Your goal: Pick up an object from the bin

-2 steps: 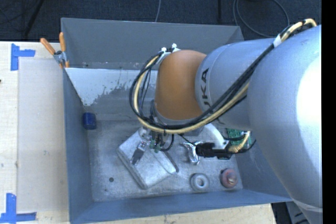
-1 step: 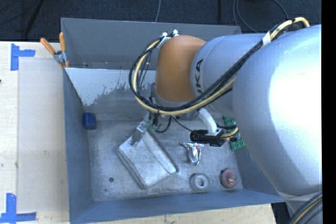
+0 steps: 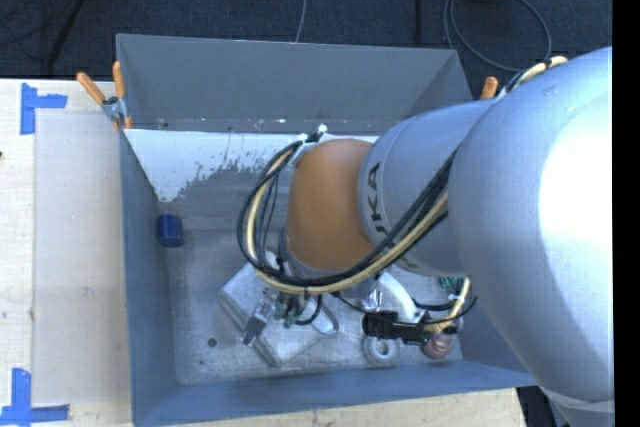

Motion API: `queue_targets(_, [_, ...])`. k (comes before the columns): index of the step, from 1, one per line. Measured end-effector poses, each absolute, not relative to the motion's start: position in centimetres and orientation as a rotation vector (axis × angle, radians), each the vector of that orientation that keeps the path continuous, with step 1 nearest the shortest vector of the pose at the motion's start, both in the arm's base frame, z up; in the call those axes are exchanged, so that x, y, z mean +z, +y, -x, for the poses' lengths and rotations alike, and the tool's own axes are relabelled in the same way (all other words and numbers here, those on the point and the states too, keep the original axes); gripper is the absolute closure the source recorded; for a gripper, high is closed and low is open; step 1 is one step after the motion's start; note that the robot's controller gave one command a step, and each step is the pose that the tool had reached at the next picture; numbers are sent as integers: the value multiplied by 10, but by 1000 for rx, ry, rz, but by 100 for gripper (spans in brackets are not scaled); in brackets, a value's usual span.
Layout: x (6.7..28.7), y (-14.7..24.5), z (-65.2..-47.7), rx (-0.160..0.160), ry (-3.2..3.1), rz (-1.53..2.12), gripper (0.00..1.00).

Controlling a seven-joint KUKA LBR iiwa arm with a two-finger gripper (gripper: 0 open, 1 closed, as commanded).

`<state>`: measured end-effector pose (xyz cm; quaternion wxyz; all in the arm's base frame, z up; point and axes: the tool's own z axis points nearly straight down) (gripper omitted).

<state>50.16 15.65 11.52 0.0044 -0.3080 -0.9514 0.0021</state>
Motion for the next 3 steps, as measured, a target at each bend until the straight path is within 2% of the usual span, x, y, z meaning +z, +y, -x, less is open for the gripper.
queue_targets(1, [76, 155, -501, 3, -2950, 1076, 0])
queue_targets(2, [79, 156, -502, -2, -2949, 1081, 100])
queue_targets(3, [229, 154, -515, -4, -2964, 1053, 100])
